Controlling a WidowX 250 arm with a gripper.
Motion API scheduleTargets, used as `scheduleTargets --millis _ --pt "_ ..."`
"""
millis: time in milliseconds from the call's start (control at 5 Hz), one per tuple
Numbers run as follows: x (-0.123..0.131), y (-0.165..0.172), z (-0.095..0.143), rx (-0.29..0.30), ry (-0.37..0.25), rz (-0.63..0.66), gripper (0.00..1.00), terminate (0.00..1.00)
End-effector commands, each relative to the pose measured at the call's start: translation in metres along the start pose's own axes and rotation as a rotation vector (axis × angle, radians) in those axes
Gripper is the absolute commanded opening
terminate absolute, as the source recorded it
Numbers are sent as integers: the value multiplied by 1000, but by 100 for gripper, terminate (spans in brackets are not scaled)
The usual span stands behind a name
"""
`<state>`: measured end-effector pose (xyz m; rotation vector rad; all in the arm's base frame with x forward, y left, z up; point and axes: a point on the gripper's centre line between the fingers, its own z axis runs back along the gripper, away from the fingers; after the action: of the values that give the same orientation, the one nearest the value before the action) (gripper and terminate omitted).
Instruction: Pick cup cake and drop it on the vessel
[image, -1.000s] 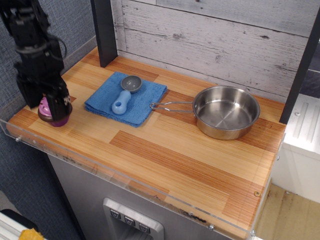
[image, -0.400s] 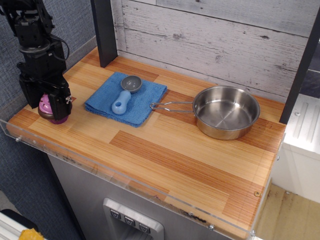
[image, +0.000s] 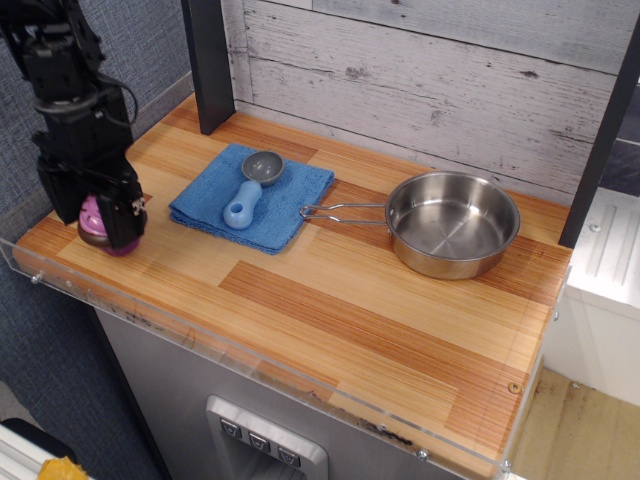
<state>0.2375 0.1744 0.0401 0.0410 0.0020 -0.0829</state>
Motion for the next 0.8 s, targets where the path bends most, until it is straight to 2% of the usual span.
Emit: scheduleTargets --millis 0,200,400,600 --pt "-9 2 66 25 -158 61 0 0" --pt "12 -33 76 -48 -191 26 0 0" --pt "42 -79 75 -96 -190 26 0 0" --pt "69 -116 69 -127 -159 -11 0 0"
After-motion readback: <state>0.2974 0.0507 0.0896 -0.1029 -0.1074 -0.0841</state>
